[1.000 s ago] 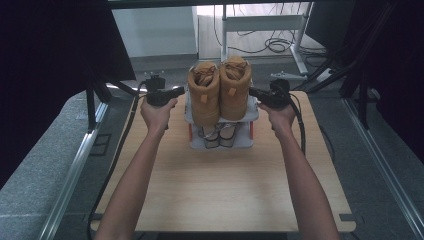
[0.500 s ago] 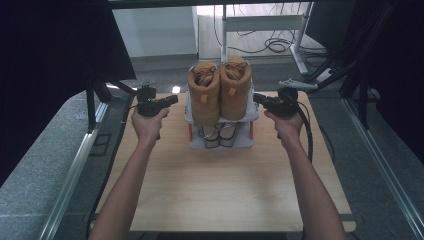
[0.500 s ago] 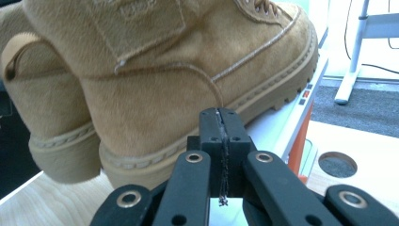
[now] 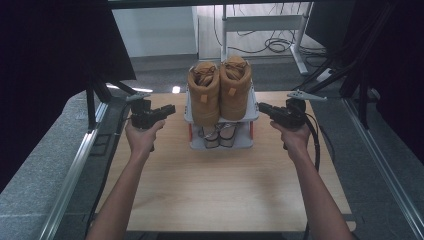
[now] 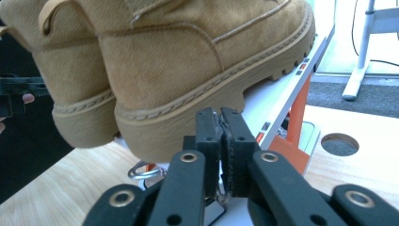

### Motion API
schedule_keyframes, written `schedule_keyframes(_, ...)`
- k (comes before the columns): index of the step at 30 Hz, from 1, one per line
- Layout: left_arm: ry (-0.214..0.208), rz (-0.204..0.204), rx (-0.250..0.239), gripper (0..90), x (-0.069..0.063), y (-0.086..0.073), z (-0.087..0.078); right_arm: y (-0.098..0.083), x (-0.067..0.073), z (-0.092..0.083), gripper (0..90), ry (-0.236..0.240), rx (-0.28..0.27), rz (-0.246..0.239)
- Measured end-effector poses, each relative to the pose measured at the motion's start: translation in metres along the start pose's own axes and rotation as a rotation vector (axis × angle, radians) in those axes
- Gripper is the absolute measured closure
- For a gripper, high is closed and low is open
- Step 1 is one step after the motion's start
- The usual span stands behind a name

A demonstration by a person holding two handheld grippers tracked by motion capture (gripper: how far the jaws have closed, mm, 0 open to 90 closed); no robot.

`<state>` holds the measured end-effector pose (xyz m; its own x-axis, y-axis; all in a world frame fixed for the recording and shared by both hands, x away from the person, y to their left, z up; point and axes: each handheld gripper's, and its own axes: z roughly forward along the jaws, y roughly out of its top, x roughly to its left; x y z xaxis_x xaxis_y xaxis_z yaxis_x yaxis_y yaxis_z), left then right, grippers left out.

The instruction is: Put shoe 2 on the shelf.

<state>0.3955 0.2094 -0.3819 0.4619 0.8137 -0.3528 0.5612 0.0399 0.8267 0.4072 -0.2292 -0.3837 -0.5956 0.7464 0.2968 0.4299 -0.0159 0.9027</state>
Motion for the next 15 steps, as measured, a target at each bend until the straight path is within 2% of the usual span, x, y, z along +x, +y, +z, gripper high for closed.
schedule_keyframes(2, -0.008, 0.001, 0.001, 69.6, 0.002, -0.006, -0.003, -0.002, 0.001, -0.003, 78.6, -0.001, 0.001, -0.003)
schedule_keyframes(4, 0.002, 0.012, -0.018, 63.4, 0.004, -0.012, -0.008, -0.004, 0.002, -0.006, 71.3, -0.007, 0.003, -0.004)
schedule_keyframes(5, 0.011, 0.027, -0.024, 59.8, 0.005, -0.015, -0.011, -0.005, 0.004, -0.007, 68.5, -0.015, 0.006, -0.007)
schedule_keyframes(7, 0.007, 0.032, -0.029, 54.2, 0.006, -0.021, -0.014, -0.008, 0.006, -0.01, 62.9, -0.032, 0.012, -0.021)
schedule_keyframes(15, -0.001, 0.06, 0.02, 43.7, 0.012, -0.049, -0.019, -0.025, 0.01, -0.023, 56.0, -0.015, 0.006, -0.019)
